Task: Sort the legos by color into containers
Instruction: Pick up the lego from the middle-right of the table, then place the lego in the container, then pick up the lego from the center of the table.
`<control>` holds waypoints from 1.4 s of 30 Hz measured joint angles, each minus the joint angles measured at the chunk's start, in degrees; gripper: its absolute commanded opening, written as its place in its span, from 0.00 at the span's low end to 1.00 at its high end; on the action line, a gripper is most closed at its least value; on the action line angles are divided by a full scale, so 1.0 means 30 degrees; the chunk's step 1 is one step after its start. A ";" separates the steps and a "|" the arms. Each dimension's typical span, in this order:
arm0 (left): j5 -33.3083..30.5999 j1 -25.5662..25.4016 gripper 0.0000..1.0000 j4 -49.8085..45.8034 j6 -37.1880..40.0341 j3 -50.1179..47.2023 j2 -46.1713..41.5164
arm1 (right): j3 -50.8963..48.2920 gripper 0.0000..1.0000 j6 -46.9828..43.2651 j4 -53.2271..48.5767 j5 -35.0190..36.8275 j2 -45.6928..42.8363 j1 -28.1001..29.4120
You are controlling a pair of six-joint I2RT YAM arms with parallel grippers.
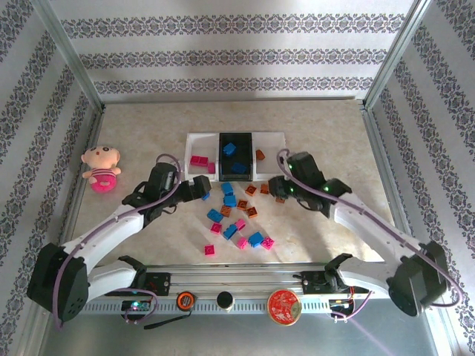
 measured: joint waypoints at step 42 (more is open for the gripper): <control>-0.0481 0.0000 1.00 -0.0845 -0.0153 -0.2623 -0.2878 | -0.4619 0.68 0.1763 0.3453 0.0976 0.2127 -0.1275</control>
